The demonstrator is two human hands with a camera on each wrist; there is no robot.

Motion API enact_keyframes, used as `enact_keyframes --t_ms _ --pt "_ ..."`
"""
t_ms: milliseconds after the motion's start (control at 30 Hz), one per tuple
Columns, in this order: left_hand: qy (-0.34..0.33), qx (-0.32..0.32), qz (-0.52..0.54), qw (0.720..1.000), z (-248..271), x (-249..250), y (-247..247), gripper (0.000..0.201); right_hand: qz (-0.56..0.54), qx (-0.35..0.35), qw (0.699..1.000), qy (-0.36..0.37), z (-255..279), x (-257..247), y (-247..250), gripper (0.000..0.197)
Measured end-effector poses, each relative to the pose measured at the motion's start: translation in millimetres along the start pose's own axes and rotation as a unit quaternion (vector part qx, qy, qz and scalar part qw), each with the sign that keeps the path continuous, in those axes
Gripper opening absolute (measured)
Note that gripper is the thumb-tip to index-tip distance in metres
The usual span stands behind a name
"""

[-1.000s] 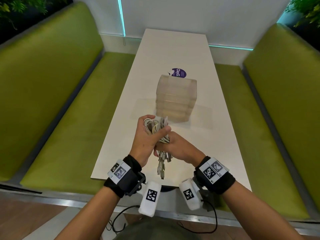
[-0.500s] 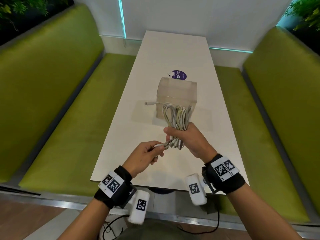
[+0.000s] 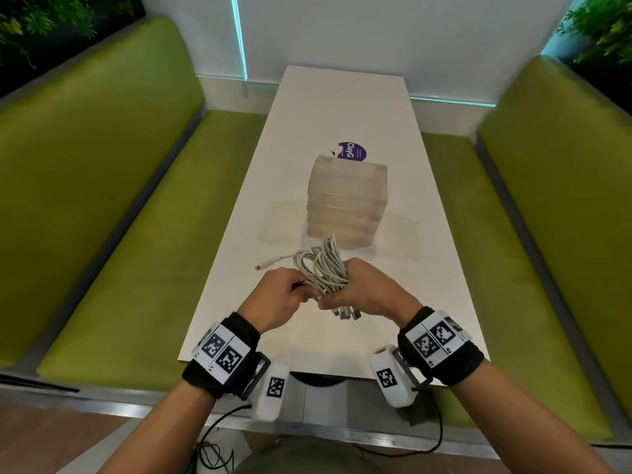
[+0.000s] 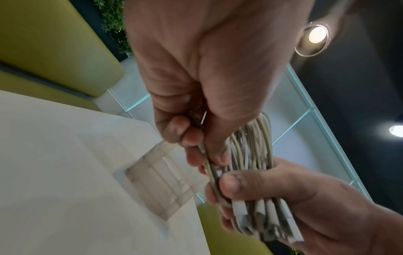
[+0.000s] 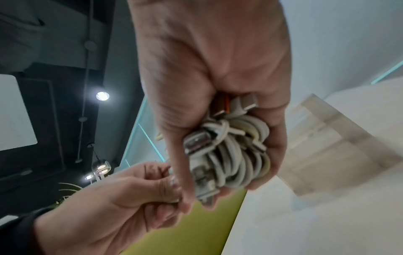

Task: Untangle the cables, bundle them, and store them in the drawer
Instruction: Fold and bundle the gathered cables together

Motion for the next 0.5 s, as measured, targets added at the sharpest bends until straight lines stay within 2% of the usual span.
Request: enact_keyframes --t_ms 67,133,200,233,300,333,367,400,433,500 --pt "0.016 0.008 0.06 0.998 3 -4 1 0.002 -0.004 0.021 1.0 -0.004 0 6 2 0.012" --pt "0.044 0.022 0.058 0.997 5 -14 7 0.02 -0.006 0.029 0.999 -0.012 2 11 5 0.012" --pt "0.075 0.069 -0.009 0.995 10 -22 24 0.036 -0.002 0.036 0.999 -0.024 4 16 9 0.014" --pt "0.078 0.116 -0.033 0.99 14 -23 36 0.041 0.002 0.038 0.999 -0.028 4 18 11 0.015" --pt "0.054 0.254 -0.091 0.961 28 -12 65 0.045 0.006 0.04 0.999 -0.03 5 18 13 0.013" --pt "0.027 0.316 -0.112 0.942 35 -3 76 0.041 0.007 0.04 0.999 -0.03 5 17 14 0.014" --pt "-0.008 0.345 -0.116 0.931 37 5 81 0.033 0.008 0.04 0.999 -0.029 5 16 15 0.014" --pt "-0.039 0.33 -0.116 0.936 33 10 78 0.032 0.008 0.038 0.999 -0.028 5 16 15 0.014" --pt "-0.057 0.28 -0.106 0.952 24 10 68 0.045 0.006 0.035 0.999 -0.027 5 15 14 0.014" --pt "-0.035 0.143 -0.014 0.989 7 -1 39 0.07 -0.018 0.034 0.999 -0.015 6 10 12 0.018"
Point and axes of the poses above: each hand's wrist, its own z-axis away from the middle knuckle, its own y-axis out of the back of the hand, x = y × z, the point moved 9 cm from there along -z, towards the middle knuckle, and after that the axes turned 10 degrees about -z, right-handed, at the moved point
